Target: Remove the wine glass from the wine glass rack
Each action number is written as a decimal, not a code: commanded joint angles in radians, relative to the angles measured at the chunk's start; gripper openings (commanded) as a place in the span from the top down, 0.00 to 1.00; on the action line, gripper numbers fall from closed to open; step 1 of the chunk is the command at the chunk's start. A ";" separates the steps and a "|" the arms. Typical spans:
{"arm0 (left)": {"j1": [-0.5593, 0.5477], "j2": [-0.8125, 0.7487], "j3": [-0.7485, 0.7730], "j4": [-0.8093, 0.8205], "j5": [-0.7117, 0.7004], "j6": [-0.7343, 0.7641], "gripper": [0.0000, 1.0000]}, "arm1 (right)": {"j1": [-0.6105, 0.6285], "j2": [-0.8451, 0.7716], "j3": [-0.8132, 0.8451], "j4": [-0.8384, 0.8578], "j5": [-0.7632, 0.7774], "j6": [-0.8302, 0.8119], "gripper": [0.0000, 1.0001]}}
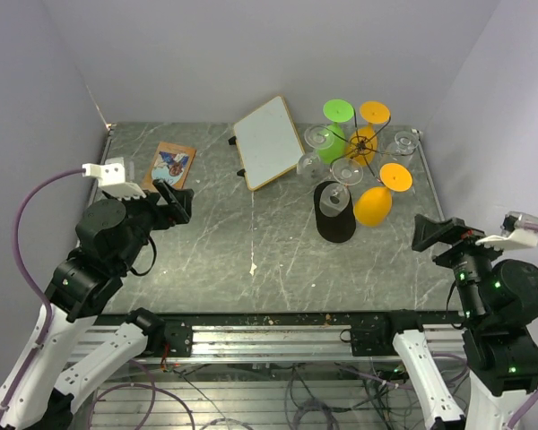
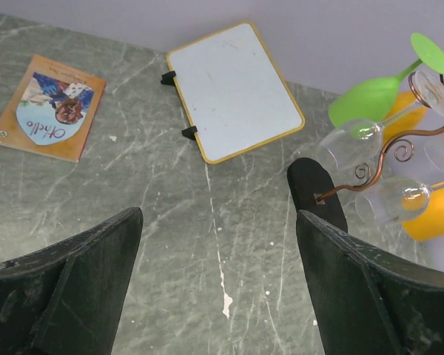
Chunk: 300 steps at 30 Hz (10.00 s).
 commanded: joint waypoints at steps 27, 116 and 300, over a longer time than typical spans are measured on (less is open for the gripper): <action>0.006 0.019 -0.046 0.098 0.223 -0.088 0.05 | 0.011 0.384 -0.052 0.140 0.070 0.520 0.17; 0.007 -0.005 -0.044 0.073 0.235 -0.087 0.05 | 0.012 0.362 -0.068 0.273 -0.050 0.948 1.00; -0.212 0.762 0.279 -0.570 0.171 0.122 0.93 | 0.016 0.323 0.062 0.332 -0.409 0.078 0.31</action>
